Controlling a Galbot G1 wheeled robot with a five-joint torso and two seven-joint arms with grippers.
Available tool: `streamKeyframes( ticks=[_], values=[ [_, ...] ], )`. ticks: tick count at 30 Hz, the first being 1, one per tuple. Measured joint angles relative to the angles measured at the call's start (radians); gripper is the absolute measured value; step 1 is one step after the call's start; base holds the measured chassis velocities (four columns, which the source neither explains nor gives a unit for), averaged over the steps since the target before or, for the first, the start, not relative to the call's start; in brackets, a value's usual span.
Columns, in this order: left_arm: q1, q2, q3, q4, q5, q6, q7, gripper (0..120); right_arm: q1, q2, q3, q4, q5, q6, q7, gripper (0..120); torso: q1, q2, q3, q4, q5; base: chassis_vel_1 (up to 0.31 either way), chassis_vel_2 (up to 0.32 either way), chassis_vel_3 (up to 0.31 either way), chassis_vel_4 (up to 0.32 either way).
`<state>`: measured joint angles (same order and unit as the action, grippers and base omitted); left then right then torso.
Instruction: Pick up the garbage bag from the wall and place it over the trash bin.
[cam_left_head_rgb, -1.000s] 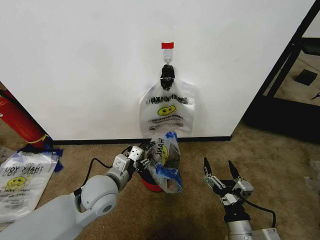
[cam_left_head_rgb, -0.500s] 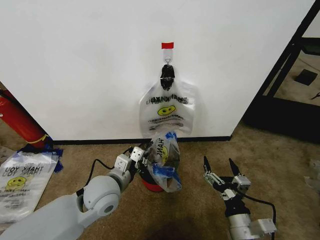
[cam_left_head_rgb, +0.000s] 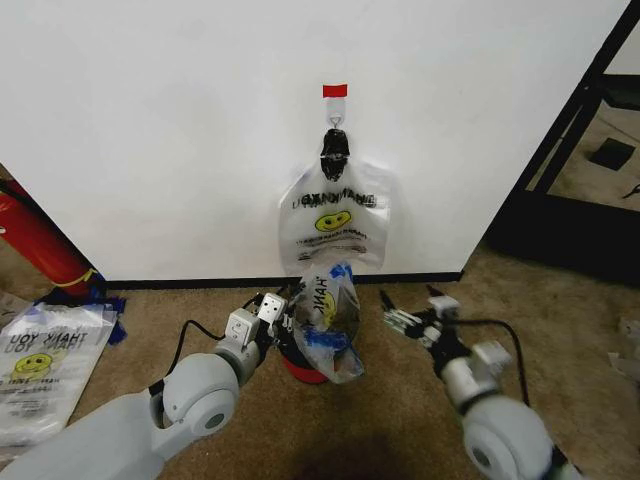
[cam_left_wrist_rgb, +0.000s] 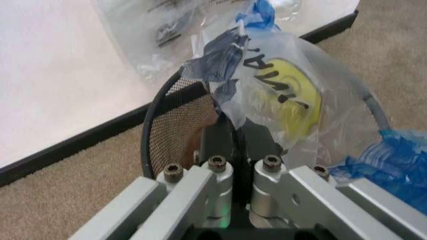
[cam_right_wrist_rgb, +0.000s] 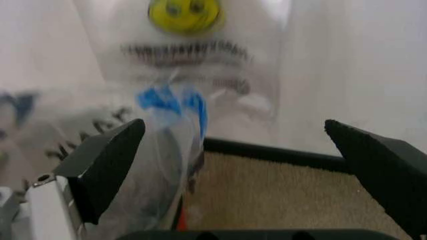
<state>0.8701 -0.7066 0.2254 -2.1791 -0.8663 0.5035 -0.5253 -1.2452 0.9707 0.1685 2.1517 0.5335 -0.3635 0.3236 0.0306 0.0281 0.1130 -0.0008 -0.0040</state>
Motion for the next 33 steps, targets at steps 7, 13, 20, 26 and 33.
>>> streamKeyframes(
  ticks=[7, 13, 20, 26, 33],
  values=[
    [0.001, -0.004, 0.005, 0.011, 0.0, -0.002, 0.0, 0, 0.131, 0.026, -0.152, -0.09, -0.037, -0.093, 0.048, 100, 0.0, 0.0, 0.0, -0.0001, 0.0001, 0.0, 0.0, 0.0, 0.0],
    [-0.006, -0.008, 0.012, 0.016, 0.0, -0.003, 0.001, 0, 0.206, 0.075, -0.234, -0.136, -0.029, -0.172, 0.115, 100, 0.0, 0.0, 0.0, -0.0001, 0.0001, 0.0, 0.0, 0.0, 0.0],
    [0.0, 0.002, 0.008, 0.01, 0.003, -0.011, 0.004, 0, 0.273, 0.133, -0.283, -0.181, 0.093, -0.306, 0.244, 100, 0.0, 0.0, 0.0, -0.0001, 0.0, 0.0, 0.0, 0.0, 0.0],
    [0.001, 0.002, 0.006, 0.009, 0.005, -0.015, 0.006, 0, 0.288, 0.151, -0.281, -0.206, 0.131, -0.344, 0.274, 100, 0.0, 0.0, 0.0, -0.0001, 0.0002, 0.0, 0.0, 0.0, 0.0],
    [0.007, 0.0, -0.008, 0.013, 0.007, -0.018, 0.006, 0, 0.295, 0.157, -0.278, -0.217, 0.192, -0.364, 0.314, 100, 0.0, 0.0, 0.0, -0.0002, 0.0001, 0.0, 0.0, 0.0, 0.0]
  ],
)
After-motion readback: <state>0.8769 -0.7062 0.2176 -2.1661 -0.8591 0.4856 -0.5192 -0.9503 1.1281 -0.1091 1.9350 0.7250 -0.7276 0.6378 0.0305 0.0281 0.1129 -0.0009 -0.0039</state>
